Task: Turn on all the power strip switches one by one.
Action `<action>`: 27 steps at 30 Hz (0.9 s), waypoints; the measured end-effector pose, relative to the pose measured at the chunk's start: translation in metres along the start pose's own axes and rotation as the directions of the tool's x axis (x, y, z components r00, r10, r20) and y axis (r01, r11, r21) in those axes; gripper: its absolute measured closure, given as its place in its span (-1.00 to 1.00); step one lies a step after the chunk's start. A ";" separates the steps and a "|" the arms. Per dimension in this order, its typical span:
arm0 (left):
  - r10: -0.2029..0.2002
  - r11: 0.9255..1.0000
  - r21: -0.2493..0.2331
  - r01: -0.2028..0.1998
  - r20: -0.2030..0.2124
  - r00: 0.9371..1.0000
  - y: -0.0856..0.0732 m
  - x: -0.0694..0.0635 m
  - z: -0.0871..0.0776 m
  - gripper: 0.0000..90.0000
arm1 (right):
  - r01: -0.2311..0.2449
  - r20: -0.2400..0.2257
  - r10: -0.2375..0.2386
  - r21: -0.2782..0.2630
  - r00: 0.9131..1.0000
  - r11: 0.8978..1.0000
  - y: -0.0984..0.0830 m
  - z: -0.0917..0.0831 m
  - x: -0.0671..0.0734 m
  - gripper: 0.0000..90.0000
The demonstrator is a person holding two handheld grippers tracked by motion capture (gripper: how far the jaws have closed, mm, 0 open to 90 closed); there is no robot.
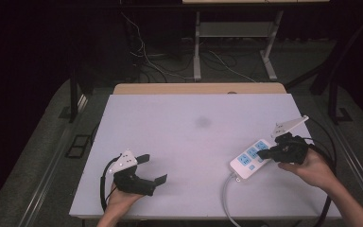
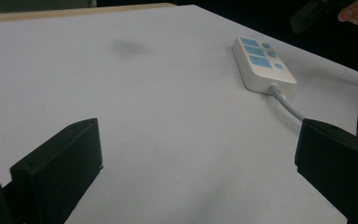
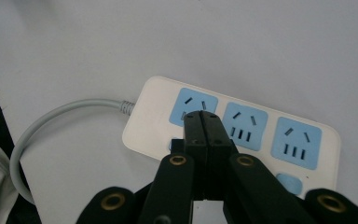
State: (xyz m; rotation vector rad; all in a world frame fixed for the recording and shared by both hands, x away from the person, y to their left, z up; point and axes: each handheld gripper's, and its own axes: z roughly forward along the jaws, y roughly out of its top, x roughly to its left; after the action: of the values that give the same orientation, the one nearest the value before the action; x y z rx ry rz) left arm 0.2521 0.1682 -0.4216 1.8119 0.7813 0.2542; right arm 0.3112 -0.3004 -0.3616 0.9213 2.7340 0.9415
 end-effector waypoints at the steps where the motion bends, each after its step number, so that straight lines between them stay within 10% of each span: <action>1: 0.000 1.000 0.000 0.000 0.000 1.000 0.000 0.000 0.000 -1.00 | -0.003 0.003 0.003 0.000 1.000 1.000 0.000 -0.002 -0.001 1.00; 27: 0.004 1.000 -0.001 -0.004 0.000 1.000 0.000 0.000 0.001 -1.00 | -0.104 -0.007 0.105 0.048 0.994 0.993 -0.026 0.014 -0.030 1.00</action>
State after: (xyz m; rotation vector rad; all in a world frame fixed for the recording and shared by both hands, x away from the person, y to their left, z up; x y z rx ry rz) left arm 0.2524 0.1677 -0.4216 1.8121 0.7777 0.2570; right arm 0.3263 -0.3266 -0.3905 1.0806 2.7510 0.9025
